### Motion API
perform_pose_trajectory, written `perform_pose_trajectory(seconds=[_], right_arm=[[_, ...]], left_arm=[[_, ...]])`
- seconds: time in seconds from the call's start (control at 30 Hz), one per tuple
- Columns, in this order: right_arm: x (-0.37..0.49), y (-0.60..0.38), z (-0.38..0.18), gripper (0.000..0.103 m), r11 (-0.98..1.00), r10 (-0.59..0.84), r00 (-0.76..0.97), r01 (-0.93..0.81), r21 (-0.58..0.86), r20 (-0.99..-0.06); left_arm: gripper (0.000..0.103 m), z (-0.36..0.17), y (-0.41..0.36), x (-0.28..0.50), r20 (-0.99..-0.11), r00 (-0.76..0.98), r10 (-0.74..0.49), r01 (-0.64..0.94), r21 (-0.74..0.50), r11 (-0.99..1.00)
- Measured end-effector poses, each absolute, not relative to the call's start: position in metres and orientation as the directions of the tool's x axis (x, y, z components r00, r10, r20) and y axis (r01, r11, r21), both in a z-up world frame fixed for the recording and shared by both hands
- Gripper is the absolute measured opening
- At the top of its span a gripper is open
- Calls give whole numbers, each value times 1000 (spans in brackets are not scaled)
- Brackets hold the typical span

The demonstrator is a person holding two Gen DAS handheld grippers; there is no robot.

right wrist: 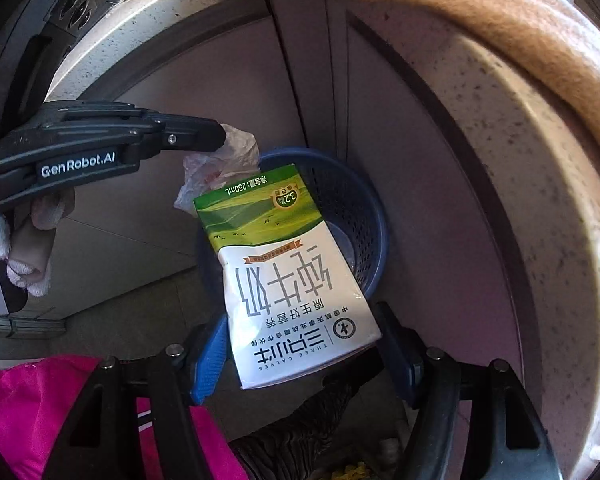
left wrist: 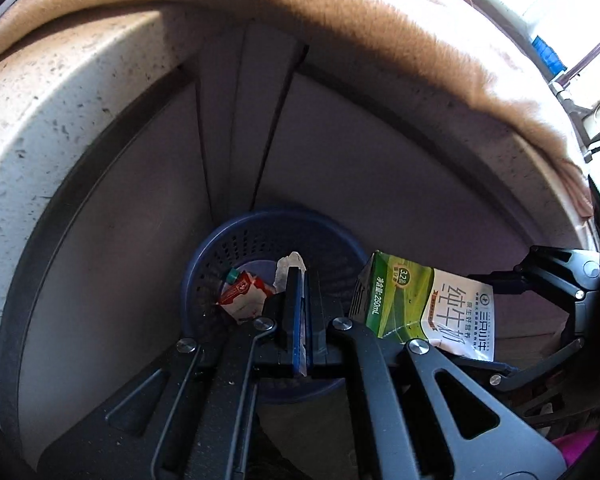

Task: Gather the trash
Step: 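Open the right tool and left tool to drop carton and tissue into basket, then move both tools back up toward the yogurt cup and toothpaste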

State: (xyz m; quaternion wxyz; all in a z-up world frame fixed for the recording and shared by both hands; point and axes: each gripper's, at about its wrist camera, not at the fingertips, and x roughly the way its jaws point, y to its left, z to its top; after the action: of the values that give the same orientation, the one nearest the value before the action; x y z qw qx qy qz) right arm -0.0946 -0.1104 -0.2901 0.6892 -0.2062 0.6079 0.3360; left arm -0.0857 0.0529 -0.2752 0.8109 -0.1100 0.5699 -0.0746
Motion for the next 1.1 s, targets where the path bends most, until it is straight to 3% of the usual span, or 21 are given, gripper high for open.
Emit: perform_pose_trajectory(seconds=[0.27,0.33,0.43,0.87,1.0,1.1], right_arm=[[-91,-104,-288,72,694,231,32,-707,141,-973],[-89,-103,-285,75,690,236,35,-709,142,-971],[-88,-104,-281,76,687,245,32,-711,150,-969],[-89,-106,-237,81,644,343,2,-728,234,-939],[-90,-110,-212,83,620,392,3,-740,262,-920],[-86,-114,-197,84,609,419,8,-745,274,-908]], left_arm=[[2,-280,55,-84,-920,314,-233,-17,-251,968],[18,-280,57,-83,-921,314,-230,-27,-251,968],[33,-278,61,-82,-918,324,-228,-38,-254,967],[33,-234,69,-84,-891,391,-233,-46,-271,961],[43,-204,74,-84,-864,450,-227,-50,-279,959],[43,-180,77,-79,-837,500,-222,-51,-284,957]])
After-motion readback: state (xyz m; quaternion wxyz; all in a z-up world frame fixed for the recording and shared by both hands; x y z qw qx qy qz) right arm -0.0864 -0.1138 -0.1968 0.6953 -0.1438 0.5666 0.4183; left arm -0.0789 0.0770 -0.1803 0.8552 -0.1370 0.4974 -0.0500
